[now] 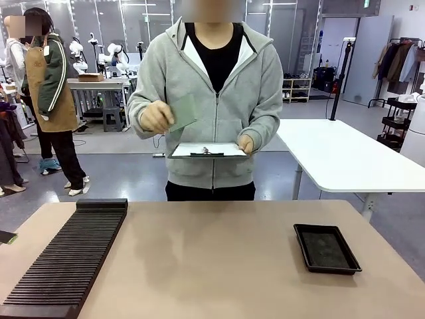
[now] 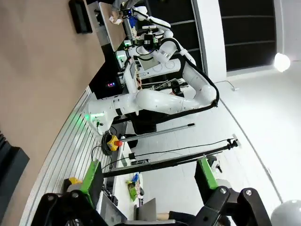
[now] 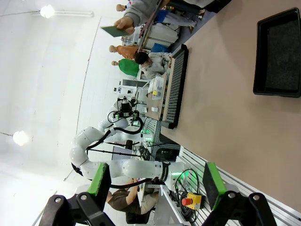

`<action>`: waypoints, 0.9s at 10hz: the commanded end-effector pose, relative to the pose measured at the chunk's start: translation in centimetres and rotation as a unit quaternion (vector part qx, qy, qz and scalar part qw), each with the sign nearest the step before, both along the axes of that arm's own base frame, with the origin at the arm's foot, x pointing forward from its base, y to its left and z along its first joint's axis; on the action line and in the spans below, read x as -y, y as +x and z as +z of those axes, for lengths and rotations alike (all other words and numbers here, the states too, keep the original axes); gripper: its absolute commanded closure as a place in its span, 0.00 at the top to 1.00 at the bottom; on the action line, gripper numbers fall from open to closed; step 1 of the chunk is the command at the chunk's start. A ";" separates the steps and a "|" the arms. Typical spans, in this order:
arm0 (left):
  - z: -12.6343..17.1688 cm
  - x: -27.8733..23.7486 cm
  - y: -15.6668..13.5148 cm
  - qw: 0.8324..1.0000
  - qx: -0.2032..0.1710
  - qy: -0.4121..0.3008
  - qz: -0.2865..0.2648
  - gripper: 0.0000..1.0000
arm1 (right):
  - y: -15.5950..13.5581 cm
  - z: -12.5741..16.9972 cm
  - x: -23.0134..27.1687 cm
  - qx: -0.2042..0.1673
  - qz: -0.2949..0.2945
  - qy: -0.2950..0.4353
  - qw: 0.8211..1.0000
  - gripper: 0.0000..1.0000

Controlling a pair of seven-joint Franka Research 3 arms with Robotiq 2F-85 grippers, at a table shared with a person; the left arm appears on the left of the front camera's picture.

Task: Inspect the PCB.
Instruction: Pick up the Blank PCB that the human is holding.

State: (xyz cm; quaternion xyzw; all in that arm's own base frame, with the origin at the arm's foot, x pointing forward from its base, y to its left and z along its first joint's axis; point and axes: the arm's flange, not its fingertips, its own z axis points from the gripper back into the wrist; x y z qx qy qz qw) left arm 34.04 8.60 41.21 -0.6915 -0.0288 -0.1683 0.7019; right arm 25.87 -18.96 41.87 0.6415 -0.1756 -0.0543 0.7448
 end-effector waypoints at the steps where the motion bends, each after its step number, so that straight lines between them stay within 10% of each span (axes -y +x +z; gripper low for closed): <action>1: 0.0 -0.3 0.5 1.000 -0.017 0.007 0.000 1.00 | -0.2 0.2 0.2 0.004 0.003 0.000 1.000 1.00; 9: 0.0 -0.3 0.5 1.000 -0.017 0.007 0.000 1.00 | -0.2 0.2 0.2 0.004 0.003 0.000 1.000 1.00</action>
